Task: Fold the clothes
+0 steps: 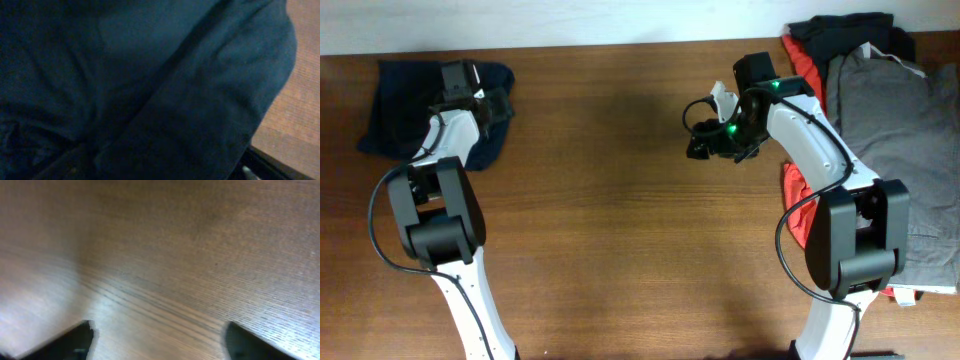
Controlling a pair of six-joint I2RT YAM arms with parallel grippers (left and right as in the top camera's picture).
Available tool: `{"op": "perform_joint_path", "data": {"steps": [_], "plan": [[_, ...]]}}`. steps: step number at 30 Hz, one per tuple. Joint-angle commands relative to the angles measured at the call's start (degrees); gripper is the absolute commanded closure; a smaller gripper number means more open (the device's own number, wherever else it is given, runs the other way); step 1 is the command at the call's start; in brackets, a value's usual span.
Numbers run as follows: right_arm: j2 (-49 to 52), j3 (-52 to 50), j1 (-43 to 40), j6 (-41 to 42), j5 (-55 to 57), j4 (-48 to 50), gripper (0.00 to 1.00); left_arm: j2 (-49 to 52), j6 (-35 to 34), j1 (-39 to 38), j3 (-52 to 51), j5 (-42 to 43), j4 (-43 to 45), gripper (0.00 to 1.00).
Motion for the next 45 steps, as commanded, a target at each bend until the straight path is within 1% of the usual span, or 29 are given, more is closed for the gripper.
{"op": "perform_joint_path", "data": {"steps": [1,5,7,9,13,20,22,25,28,41,43,45], "plan": [[0.8,0.1,0.0,-0.9,2.5,0.9,0.01,-2.7,2.9,1.4,1.6,0.8,-5.8,0.01],[0.1,4.5,-0.2,-3.6,3.0,0.7,0.01,-8.8,7.9,1.4,5.4,0.8,-13.2,0.01],[-0.6,8.1,-0.2,-4.5,3.6,-0.7,0.01,-12.2,8.0,1.3,6.7,0.8,-16.5,0.01],[-1.5,13.5,-0.2,-4.5,6.4,-3.6,0.01,-16.0,8.0,1.3,7.5,0.8,-19.1,0.01],[-2.4,28.5,-0.2,-4.5,12.0,-13.4,0.01,-24.1,8.0,0.9,7.5,1.0,-22.9,0.01],[-2.4,56.9,-0.1,-3.8,11.7,-32.4,0.01,-38.1,8.0,-0.7,7.5,0.7,-30.6,0.01],[-2.4,63.2,-0.1,-3.8,11.7,-34.4,0.01,-40.7,8.0,-0.8,7.5,0.8,-31.5,0.01],[-2.4,69.3,-0.2,-3.8,11.7,-34.3,0.01,-43.5,8.0,-0.8,7.5,0.4,-31.4,0.01],[-2.4,71.8,-0.2,-3.8,11.7,-34.3,0.01,-44.9,8.0,-0.8,7.5,0.4,-31.5,0.01],[-2.2,71.7,-0.1,-3.8,11.8,-34.4,0.01,-45.0,8.0,-0.8,7.5,0.4,-31.5,0.01],[-3.3,71.7,-0.1,-5.6,15.8,-34.3,0.01,-45.0,8.0,-0.8,7.5,0.4,-31.5,0.01],[-4.9,71.7,-0.1,-5.3,16.4,-34.8,0.01,-45.0,8.0,-0.8,7.5,0.4,-31.5,0.01]]}}
